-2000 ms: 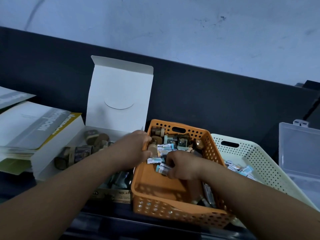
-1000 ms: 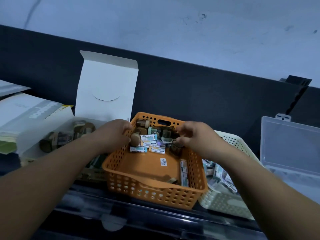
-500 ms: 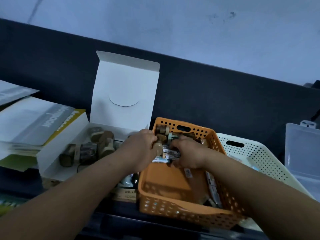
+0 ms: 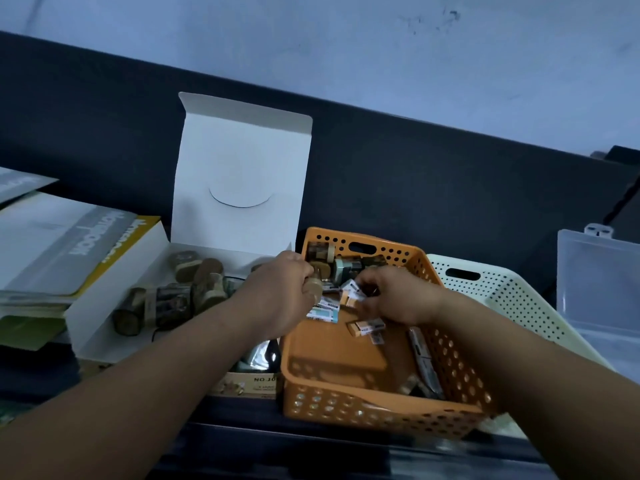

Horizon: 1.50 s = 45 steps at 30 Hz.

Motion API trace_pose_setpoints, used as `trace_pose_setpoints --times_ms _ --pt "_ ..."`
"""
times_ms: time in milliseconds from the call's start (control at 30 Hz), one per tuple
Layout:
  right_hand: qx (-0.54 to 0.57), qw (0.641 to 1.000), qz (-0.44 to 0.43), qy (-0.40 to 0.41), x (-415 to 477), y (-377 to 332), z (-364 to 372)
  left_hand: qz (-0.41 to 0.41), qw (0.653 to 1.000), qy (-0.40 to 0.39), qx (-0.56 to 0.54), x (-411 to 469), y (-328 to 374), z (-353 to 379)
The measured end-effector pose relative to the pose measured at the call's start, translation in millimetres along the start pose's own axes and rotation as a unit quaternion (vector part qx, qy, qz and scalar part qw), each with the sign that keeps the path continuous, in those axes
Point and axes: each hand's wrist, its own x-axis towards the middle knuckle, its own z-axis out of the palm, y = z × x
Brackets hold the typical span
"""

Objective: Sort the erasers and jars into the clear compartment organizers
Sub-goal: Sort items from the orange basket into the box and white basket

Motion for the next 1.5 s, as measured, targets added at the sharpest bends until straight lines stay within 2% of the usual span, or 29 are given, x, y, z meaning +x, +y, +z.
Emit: trace_pose_setpoints --times_ms 100,200,367,600,700,767,867,967,1067,1167,1300,1500 --pt "0.085 0.995 0.003 0.053 -21 5 -16 -0.006 1.0 0.004 0.025 2 3 0" --pt "0.163 0.973 0.011 0.161 -43 22 -29 -0.018 0.998 0.015 0.053 3 6 1" --pt "0.21 0.939 0.109 0.249 -65 73 -37 -0.024 0.997 0.016 0.07 5 8 2" --pt "0.141 0.931 0.191 0.279 -71 92 -27 -0.022 0.998 0.008 0.058 4 10 0" --pt "0.108 0.934 0.146 0.308 -65 64 -29 -0.021 0.998 0.005 0.055 3 9 0" --pt "0.096 0.952 0.081 0.28 -59 38 -29 -0.023 0.998 0.004 0.052 4 8 0" --pt "0.062 0.988 0.007 0.141 -46 1 -20 -0.024 0.998 0.006 0.052 3 7 0" --pt "0.008 1.0 -0.015 0.024 -22 -20 -5 -0.024 0.998 0.007 0.052 3 6 1" --pt "-0.062 0.997 -0.008 -0.037 3 -32 7 -0.028 0.999 0.003 0.027 3 5 1" --pt "-0.12 0.991 -0.003 -0.054 21 -34 18 -0.018 1.0 -0.002 0.001 1 4 -1" --pt "-0.142 0.99 -0.002 -0.026 27 -28 30 -0.012 1.0 -0.002 -0.025 -1 1 1" --pt "-0.034 0.998 0.0 -0.059 24 -25 28 -0.012 0.999 0.007 -0.034 0 1 3"
